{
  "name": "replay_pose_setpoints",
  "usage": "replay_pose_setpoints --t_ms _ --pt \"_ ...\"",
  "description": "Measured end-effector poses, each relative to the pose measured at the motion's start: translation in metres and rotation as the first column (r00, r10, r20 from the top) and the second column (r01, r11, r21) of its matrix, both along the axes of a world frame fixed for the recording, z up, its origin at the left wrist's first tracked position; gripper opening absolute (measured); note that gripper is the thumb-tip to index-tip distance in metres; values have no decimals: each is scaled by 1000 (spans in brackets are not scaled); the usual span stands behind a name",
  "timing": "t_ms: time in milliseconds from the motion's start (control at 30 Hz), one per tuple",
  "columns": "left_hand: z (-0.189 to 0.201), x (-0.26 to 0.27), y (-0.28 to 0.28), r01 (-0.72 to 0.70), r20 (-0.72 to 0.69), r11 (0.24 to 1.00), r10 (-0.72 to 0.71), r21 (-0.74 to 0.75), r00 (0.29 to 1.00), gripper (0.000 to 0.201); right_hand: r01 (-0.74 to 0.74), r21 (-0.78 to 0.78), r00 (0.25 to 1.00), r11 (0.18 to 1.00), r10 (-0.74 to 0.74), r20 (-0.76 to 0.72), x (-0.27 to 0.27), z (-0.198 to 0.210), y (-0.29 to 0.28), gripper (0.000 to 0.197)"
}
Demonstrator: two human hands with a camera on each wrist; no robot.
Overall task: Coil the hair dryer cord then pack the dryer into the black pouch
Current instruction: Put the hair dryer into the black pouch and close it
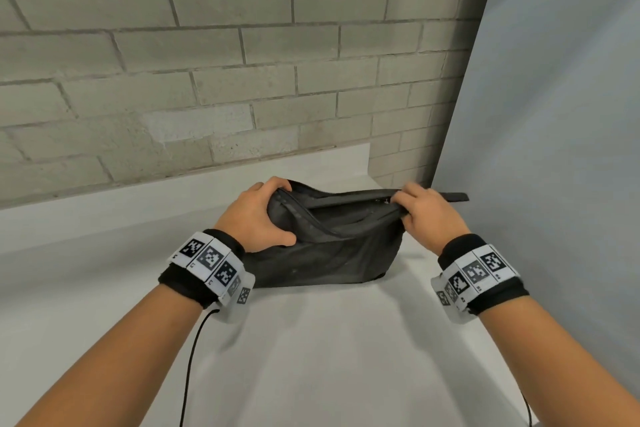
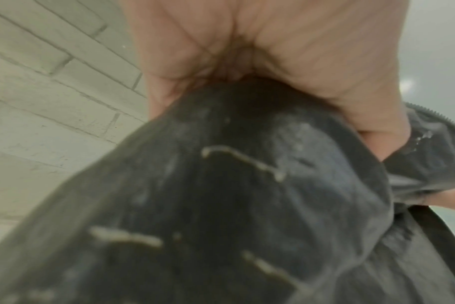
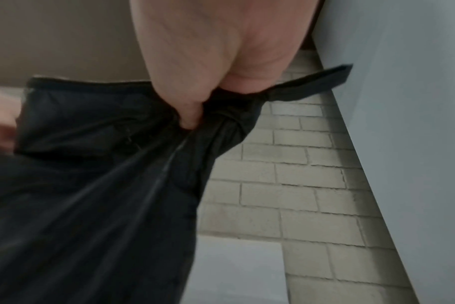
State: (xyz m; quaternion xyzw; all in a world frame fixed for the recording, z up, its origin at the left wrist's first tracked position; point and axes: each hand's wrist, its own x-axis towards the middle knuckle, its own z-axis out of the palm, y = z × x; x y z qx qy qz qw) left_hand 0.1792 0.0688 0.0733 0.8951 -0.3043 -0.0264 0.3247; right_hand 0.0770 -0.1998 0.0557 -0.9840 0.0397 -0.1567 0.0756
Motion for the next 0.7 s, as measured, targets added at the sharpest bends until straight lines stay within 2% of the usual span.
replay_pose_setpoints --t_ms 67,133,200,267,300,400,467,567,633,700 --pt "-1 1 0 10 -2 1000 -10 -19 1000 72 15 60 1000 998 -16 19 0 2 1 48" --pt "-4 -1 -1 37 9 999 -37 -11 999 73 14 41 996 999 -11 -83 0 1 2 60" --pt "-8 -2 -1 66 21 997 -65 -29 998 72 25 85 990 996 -13 -137 1 -3 0 45" --pt "-13 -2 0 84 10 988 -83 -129 996 66 55 231 996 971 -38 -78 2 -8 -3 24" --pt "-15 -3 1 83 3 977 -84 -198 996 61 75 291 997 954 -62 -56 3 -12 -5 21" --pt "-17 -7 0 50 14 913 -49 -406 999 35 108 322 994 941 -100 -42 7 -22 -7 17" --pt "-16 -7 -1 -4 10 857 10 -515 1000 30 126 340 992 932 -123 -31 10 -23 -5 17" --pt "-13 -2 -1 -121 -88 787 85 -605 993 34 59 266 997 962 -43 -66 10 -16 6 30" --pt "-12 0 -1 -130 -104 772 82 -623 991 35 -13 202 988 979 44 -147 12 -7 21 51" --pt "-12 0 -2 -114 -103 765 63 -634 993 34 -65 54 977 996 75 -201 18 1 36 64"
